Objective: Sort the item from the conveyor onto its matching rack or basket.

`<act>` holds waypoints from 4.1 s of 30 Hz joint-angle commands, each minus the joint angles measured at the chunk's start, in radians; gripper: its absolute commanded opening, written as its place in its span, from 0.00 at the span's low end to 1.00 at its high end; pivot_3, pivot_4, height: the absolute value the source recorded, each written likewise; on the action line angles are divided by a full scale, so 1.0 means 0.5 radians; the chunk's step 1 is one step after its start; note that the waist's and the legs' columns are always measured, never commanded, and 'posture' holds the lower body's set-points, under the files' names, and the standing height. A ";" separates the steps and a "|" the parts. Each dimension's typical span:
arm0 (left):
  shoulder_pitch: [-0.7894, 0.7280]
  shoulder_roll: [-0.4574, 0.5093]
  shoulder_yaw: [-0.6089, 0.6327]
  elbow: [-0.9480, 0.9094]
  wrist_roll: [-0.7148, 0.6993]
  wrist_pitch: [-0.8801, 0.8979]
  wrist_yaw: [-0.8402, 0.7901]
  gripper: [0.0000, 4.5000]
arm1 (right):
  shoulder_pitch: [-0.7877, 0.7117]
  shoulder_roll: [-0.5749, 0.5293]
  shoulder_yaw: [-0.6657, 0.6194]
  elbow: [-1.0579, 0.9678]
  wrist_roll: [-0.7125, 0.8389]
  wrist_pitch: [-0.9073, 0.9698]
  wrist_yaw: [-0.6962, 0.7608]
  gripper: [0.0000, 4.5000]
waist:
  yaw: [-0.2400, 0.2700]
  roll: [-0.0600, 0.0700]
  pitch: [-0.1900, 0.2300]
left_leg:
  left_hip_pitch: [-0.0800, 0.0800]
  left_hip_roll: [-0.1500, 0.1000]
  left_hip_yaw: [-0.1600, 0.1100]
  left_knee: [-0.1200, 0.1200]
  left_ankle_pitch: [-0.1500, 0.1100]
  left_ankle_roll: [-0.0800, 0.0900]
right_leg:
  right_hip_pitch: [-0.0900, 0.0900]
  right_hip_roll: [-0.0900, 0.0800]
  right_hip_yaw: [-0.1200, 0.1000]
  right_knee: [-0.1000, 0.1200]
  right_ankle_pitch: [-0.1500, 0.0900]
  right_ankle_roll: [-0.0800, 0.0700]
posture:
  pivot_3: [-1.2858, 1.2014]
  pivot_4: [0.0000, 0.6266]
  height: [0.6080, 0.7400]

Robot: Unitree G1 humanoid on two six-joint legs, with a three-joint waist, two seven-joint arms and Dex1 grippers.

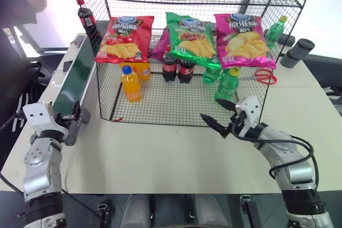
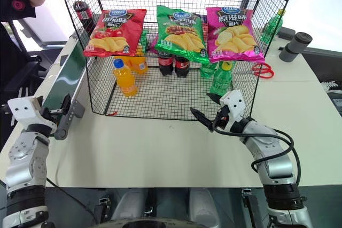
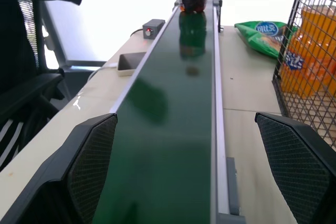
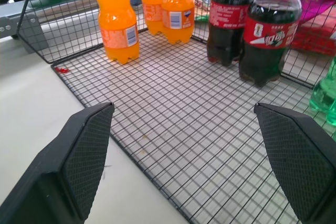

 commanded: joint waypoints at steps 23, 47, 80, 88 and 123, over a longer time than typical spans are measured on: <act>-0.011 -0.049 0.011 0.004 0.043 -0.143 0.099 1.00 | -0.036 0.038 0.116 -0.068 -0.021 -0.098 0.117 0.99 | 0.001 0.000 0.000 | 0.000 0.000 0.000 0.000 0.000 0.000 | 0.000 0.000 0.000 0.000 0.000 0.000 | 0.52 0.24 1.00; -0.043 -0.109 0.080 0.104 -0.016 -0.250 0.190 1.00 | -0.017 0.059 0.183 -0.115 -0.058 -0.082 0.098 0.99 | 0.002 0.000 0.000 | 0.000 0.000 0.000 0.000 0.000 0.000 | 0.000 0.000 -0.001 0.000 0.000 0.000 | 0.52 0.24 1.00; 0.153 0.284 0.005 -0.263 -0.342 -0.178 -0.549 0.65 | -0.023 0.033 0.237 -0.137 -0.046 -0.059 0.166 1.00 | 0.002 -0.005 0.001 | -0.002 0.000 -0.002 0.000 0.000 0.000 | 0.000 -0.002 -0.003 -0.002 0.000 -0.001 | 0.52 0.24 1.00; 0.270 0.502 -0.351 -0.874 -0.719 0.382 -1.022 0.65 | -0.135 0.066 0.252 -0.298 0.162 0.167 0.208 1.00 | -0.006 -0.003 0.002 | -0.002 0.001 -0.003 -0.003 -0.001 -0.001 | -0.002 -0.008 -0.001 -0.006 -0.005 -0.009 | 0.52 0.24 1.00; -0.469 0.001 -1.325 -0.505 -0.290 0.325 -1.587 0.99 | -0.231 0.119 0.306 -0.614 0.423 0.539 0.011 0.67 | 0.002 -0.001 0.003 | -0.006 0.000 -0.003 -0.001 0.000 0.000 | -0.004 0.011 -0.001 -0.004 -0.001 0.000 | 0.52 0.24 1.00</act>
